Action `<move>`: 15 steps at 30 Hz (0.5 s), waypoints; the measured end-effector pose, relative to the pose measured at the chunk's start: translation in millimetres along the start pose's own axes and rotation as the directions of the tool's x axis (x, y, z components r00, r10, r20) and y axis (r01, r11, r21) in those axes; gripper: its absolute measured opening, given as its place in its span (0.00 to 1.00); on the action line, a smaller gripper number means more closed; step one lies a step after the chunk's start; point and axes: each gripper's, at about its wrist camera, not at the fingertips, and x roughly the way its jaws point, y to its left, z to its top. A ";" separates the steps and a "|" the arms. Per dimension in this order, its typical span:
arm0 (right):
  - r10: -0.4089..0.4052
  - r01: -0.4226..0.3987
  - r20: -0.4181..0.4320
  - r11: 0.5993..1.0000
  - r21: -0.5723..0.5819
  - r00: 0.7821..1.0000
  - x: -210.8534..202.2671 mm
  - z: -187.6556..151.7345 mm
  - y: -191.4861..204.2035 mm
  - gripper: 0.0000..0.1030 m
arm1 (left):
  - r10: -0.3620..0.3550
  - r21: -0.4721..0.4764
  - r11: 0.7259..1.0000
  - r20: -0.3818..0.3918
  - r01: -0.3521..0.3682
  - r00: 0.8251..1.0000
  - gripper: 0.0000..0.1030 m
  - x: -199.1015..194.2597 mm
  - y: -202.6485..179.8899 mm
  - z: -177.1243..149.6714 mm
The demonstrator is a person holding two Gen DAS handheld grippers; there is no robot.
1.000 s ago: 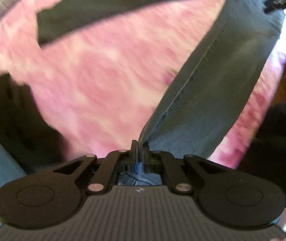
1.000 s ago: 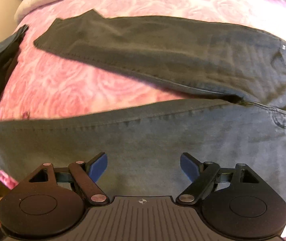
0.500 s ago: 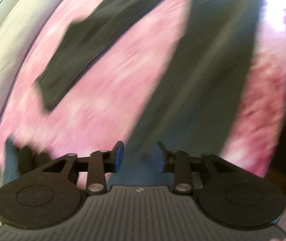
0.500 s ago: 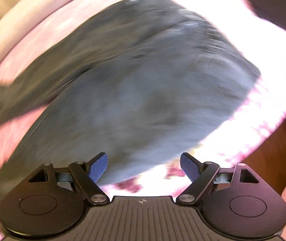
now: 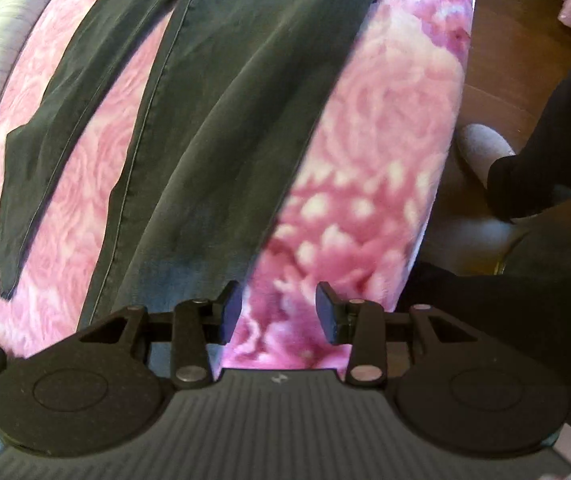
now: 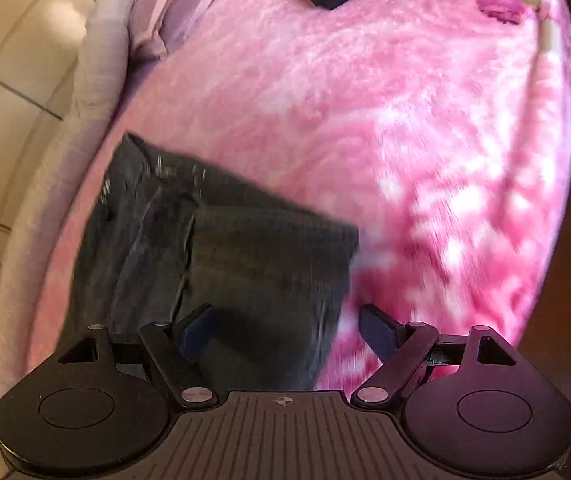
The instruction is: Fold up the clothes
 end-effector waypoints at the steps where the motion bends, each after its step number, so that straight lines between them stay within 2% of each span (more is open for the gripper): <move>1: 0.010 -0.010 -0.011 1.000 0.009 1.000 0.3 4.8 -2.2 0.67 | 0.000 -0.014 1.000 -0.006 0.000 1.000 0.35 -1.5 -3.6 3.0; 3: 0.018 -0.017 -0.048 1.000 0.018 0.999 -3.2 18.2 -7.0 0.22 | -0.005 -0.027 1.000 -0.013 0.005 1.000 0.35 -4.3 -10.9 10.2; 5: 0.029 -0.032 -0.075 0.999 -0.038 0.997 -12.1 37.9 -4.5 0.18 | -0.014 -0.025 1.000 -0.017 0.013 1.000 0.35 -7.1 -18.0 18.1; 8: 0.022 -0.039 -0.092 0.982 -0.186 0.996 -15.9 63.7 5.5 0.18 | -0.004 -0.009 1.000 -0.014 0.004 1.000 0.35 -9.5 -22.7 21.0; 11: -0.055 0.022 -0.118 0.965 -0.262 0.991 -5.6 70.7 14.8 0.21 | 0.019 -0.011 1.000 -0.016 -0.019 1.000 0.35 -7.1 -22.5 15.9; 12: -0.091 0.055 -0.118 0.960 -0.276 0.989 -4.4 67.8 19.1 0.27 | 0.033 -0.011 0.999 -0.018 -0.034 0.999 0.35 -5.7 -22.1 11.8; 13: -0.125 0.089 -0.105 0.951 -0.295 0.987 -5.7 63.6 24.3 0.38 | 0.055 -0.009 0.998 -0.019 -0.055 0.998 0.36 -4.1 -21.3 5.7; 15: -0.182 0.156 -0.043 0.924 -0.350 0.982 -17.1 49.7 37.4 0.49 | 0.108 -0.001 0.994 -0.024 -0.108 0.994 0.38 1.0 -18.9 -8.7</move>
